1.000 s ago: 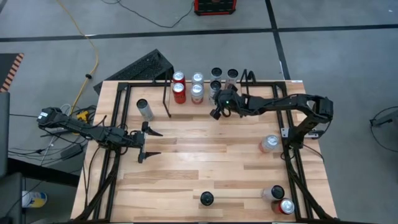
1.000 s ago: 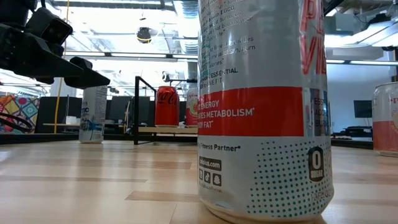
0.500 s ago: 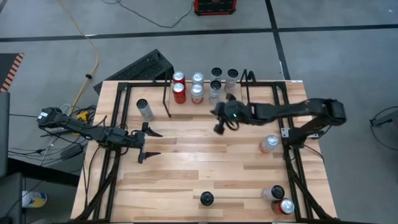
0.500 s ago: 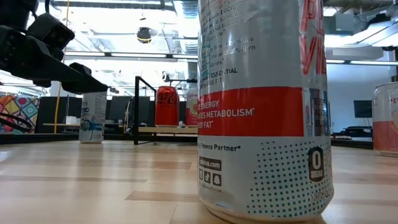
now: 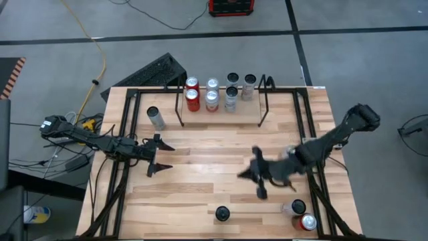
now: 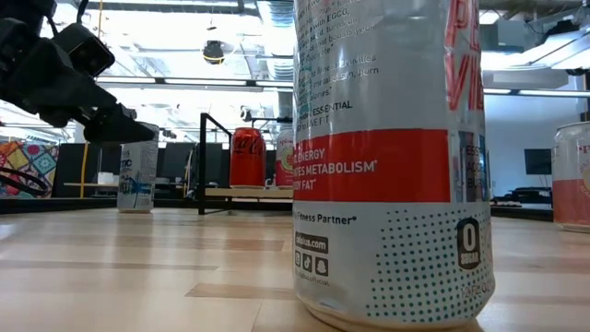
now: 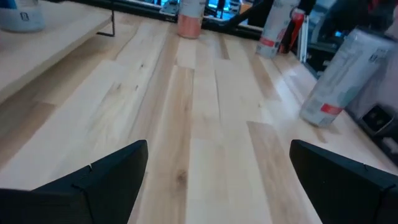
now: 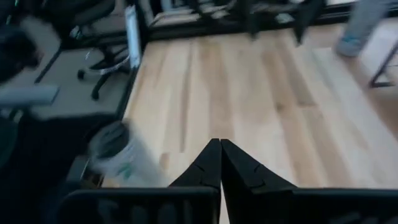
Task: Place canned beverage on shelf
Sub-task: Put the right white pink soda can on the shelf and align with other white pink soda can
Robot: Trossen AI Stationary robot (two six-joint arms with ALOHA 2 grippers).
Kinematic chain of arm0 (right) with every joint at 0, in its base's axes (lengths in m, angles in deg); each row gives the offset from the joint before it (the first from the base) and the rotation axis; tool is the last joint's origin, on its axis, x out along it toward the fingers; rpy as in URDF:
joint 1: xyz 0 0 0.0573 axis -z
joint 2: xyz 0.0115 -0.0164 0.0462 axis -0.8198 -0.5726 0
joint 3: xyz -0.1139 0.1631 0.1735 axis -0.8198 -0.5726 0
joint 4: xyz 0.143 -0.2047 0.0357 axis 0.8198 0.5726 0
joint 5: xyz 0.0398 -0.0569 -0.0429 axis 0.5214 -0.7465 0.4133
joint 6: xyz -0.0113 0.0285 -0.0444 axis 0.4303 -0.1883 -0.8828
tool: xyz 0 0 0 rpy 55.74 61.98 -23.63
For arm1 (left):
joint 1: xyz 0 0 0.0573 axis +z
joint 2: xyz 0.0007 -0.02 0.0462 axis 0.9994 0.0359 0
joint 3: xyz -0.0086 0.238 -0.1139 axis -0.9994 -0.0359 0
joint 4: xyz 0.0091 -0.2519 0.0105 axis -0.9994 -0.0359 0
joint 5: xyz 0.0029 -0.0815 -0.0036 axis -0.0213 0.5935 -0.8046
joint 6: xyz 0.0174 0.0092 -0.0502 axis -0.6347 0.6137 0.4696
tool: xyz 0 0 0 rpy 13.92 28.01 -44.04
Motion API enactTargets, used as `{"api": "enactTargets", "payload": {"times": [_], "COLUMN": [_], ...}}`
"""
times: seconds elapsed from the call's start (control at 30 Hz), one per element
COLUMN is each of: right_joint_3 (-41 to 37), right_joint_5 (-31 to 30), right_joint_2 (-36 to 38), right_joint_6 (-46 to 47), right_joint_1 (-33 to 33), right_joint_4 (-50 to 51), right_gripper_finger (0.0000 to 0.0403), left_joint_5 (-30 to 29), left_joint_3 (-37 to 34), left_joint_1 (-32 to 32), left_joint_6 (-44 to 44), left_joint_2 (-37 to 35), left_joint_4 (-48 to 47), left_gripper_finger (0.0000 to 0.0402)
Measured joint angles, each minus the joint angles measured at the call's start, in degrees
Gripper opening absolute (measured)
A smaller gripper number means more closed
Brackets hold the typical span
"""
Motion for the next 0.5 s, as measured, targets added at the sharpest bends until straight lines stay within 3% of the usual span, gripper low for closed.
{"api": "enactTargets", "payload": {"times": [0.23, 0.37, 0.5], "right_joint_3": [0.0, 0.0, 2.9], "right_joint_5": [-5.6, -6.3, -6.3], "right_joint_2": [-5.1, -6.6, -7.9], "right_joint_6": [0.2, 0.2, 0.1], "right_joint_1": [-10.5, -12.5, -12.6], "right_joint_4": [-5.7, -11.5, -10.6], "right_gripper_finger": [0.0027, 0.0029, 0.0027], "left_joint_5": [-0.1, -0.4, -0.5], "left_joint_3": [0.0, 0.0, 0.0], "left_joint_1": [0.0, 0.0, 0.0], "left_joint_6": [4.6, 4.2, 3.2], "left_joint_2": [0.0, 0.0, 0.0], "left_joint_4": [0.2, 0.9, 0.9], "left_gripper_finger": [0.0379, 0.0379, 0.0379]}}
